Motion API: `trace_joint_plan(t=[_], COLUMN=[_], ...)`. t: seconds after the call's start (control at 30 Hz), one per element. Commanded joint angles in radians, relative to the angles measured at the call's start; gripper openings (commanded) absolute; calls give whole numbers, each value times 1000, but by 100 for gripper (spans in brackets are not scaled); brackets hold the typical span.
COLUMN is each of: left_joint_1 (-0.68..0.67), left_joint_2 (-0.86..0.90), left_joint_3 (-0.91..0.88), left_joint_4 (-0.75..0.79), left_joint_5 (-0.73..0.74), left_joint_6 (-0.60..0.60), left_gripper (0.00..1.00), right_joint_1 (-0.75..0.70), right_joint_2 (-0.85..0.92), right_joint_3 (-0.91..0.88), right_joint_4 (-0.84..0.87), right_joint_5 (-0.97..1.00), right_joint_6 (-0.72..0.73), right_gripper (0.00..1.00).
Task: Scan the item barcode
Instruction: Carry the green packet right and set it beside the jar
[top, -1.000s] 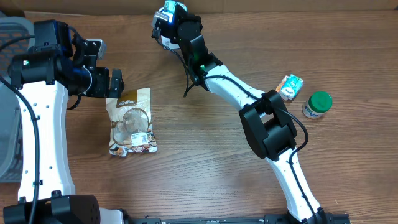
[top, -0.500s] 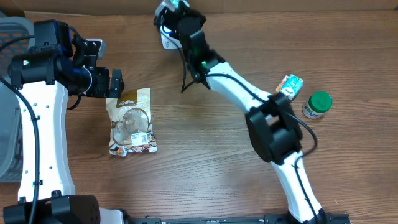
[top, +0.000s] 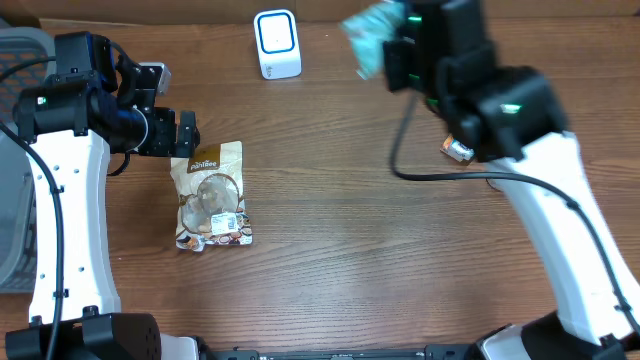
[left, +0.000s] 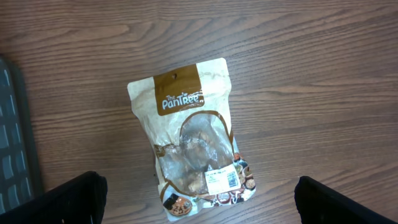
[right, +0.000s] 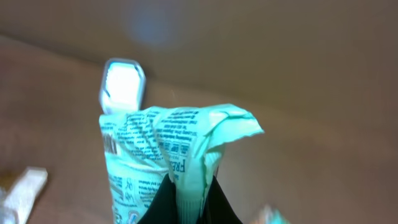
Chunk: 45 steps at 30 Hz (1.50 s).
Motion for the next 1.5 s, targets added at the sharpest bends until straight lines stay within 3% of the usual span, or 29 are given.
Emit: trace_joint_plan(t=[0.0,0.23,0.73,1.33,1.47], left_joint_1=[-2,-2,-2,-2,-2], left_joint_2=[-12,-12,-12,-12,-12], left_joint_3=[19,19,19,19,19], left_joint_4=[4,4,4,4,4], left_joint_5=[0,1,0,0,0], left_joint_6=[19,19,19,19,19], left_gripper=[99,99,99,100,100], right_joint_1=[-69,-223,-491,-605,-619], right_joint_2=[27,72,158,303,322], right_joint_3=[-6,-92,-293,-296,-296], right_joint_4=[-116,-282,-144,-139,-139], right_joint_5=[-69,-82,-283,-317,-320], right_joint_6=[112,112,112,112,112], right_gripper=[4,4,4,5,16])
